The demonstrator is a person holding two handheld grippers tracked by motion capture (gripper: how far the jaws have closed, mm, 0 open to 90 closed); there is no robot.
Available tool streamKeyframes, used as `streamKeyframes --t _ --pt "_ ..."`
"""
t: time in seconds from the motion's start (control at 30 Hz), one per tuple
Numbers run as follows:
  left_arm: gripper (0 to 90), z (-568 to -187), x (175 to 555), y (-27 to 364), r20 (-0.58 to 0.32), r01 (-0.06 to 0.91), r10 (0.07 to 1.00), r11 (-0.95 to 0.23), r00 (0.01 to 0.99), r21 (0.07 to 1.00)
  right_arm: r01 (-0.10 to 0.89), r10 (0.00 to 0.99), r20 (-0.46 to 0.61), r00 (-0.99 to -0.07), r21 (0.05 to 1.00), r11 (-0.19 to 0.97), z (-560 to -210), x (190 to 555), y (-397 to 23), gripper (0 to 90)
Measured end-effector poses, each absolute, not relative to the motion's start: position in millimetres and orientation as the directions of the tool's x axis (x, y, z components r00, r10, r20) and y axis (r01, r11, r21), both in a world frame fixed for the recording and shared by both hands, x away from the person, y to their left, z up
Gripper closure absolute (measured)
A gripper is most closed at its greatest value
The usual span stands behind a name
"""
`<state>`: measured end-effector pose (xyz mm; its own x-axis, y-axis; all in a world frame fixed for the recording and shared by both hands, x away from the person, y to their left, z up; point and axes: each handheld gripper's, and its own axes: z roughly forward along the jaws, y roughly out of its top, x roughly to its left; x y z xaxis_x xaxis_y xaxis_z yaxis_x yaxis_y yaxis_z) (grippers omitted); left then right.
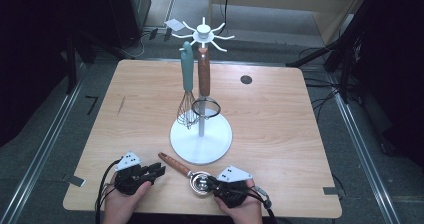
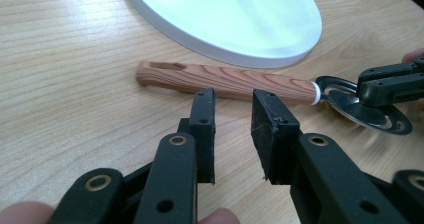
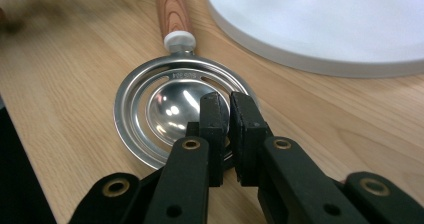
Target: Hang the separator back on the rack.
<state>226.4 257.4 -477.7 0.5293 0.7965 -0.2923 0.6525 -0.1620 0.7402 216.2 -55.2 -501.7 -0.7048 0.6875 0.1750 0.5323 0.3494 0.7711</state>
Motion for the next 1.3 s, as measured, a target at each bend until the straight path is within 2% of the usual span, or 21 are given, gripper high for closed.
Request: streamKeyframes --t 0.5,0.63,0.67,0.7,0.77,1.0,1.07,1.3 --pt "71.5 -480.9 230.0 262.0 -0.288 0.661 0.804 -0.166 0.52 0.731 0.569 0.736 0.168 -0.656 0.751 0.335 -500.2 228.1 -96.4 84.4" --pt "71.1 -482.8 230.9 259.6 -0.285 0.663 0.803 -0.174 0.524 0.728 0.591 0.754 0.185 -0.63 0.745 0.31 -496.2 231.9 -101.1 80.4" --pt "70.6 -483.7 231.2 258.5 -0.286 0.664 0.804 -0.171 0.522 0.728 0.6 0.752 0.208 -0.625 0.744 0.294 -491.4 234.5 -97.2 76.4" --pt "70.6 -484.3 231.7 257.9 -0.283 0.664 0.804 -0.176 0.523 0.727 0.6 0.752 0.208 -0.625 0.744 0.294 -491.4 234.5 -97.2 76.4" --pt "70.1 -485.3 232.6 256.2 -0.286 0.666 0.801 -0.178 0.525 0.724 0.575 0.722 0.201 -0.662 0.754 0.317 -485.3 235.6 -82.2 69.5" --pt "67.2 -487.5 233.6 254.3 -0.278 0.667 0.805 -0.185 0.524 0.722 0.547 0.668 0.201 -0.717 0.755 0.36 -483.3 242.3 -50.1 68.4" --pt "66.2 -487.7 234.1 254.8 -0.284 0.668 0.804 -0.179 0.522 0.722 0.542 0.648 0.205 -0.733 0.753 0.374 -487.9 246.0 -40.3 64.6" --pt "65.1 -489.1 235.3 253.7 -0.284 0.67 0.801 -0.187 0.527 0.718 0.512 0.625 0.161 -0.764 0.74 0.436 -496.5 246.7 -34.0 64.3"
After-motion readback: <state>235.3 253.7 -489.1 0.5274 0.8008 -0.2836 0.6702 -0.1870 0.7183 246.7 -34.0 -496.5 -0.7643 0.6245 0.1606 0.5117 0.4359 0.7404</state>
